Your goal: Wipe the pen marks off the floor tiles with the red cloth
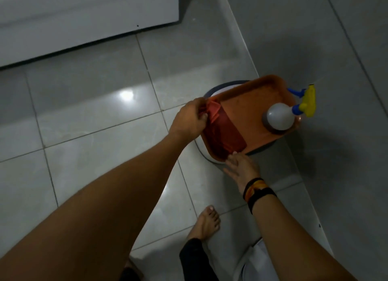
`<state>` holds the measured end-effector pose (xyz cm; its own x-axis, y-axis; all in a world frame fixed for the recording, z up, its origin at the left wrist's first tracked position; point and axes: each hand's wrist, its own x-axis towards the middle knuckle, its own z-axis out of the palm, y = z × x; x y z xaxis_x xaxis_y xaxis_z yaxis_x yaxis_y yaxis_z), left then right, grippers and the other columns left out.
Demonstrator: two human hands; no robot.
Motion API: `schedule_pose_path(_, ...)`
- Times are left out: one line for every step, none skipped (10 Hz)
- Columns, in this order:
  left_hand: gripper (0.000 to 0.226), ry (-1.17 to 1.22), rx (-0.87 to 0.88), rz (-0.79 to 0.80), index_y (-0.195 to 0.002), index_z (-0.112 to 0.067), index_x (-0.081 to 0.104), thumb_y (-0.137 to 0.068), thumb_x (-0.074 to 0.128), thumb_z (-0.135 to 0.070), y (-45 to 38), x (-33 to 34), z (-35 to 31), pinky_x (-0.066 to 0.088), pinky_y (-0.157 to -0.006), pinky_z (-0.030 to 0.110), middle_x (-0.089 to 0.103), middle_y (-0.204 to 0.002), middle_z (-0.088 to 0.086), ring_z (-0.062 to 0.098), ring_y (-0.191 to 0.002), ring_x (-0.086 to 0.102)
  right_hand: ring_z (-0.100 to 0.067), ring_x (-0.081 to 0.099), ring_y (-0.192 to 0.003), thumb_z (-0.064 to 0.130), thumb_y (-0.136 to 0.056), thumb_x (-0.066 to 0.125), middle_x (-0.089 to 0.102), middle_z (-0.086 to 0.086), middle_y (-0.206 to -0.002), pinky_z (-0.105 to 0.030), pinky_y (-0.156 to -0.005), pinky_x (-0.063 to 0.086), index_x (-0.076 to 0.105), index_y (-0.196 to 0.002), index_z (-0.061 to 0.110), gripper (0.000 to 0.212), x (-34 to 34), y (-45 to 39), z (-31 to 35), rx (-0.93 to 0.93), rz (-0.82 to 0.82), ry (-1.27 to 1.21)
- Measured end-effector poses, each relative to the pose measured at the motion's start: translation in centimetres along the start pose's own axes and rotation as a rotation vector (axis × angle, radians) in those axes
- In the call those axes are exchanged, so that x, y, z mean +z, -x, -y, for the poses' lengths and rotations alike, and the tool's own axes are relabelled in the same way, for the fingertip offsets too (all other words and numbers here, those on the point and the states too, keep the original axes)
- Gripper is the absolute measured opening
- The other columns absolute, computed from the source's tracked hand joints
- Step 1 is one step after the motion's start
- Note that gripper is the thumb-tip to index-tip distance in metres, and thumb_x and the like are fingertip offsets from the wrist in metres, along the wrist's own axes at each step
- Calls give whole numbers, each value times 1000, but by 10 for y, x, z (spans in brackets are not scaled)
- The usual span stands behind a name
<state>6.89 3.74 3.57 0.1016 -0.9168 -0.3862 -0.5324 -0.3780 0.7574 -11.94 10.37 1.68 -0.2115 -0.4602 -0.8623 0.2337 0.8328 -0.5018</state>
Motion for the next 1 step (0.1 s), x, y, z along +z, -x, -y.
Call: schedule_pose_path(64, -363, 164, -153, -164, -20, 30, -107, 45, -44, 22, -30, 2, 26, -128, 44, 25, -174, 11, 31, -160, 26, -30, 66, -107, 9, -102, 55, 70, -13, -118, -48, -101, 54, 67, -95, 22, 18, -26, 43, -32, -12, -52, 156)
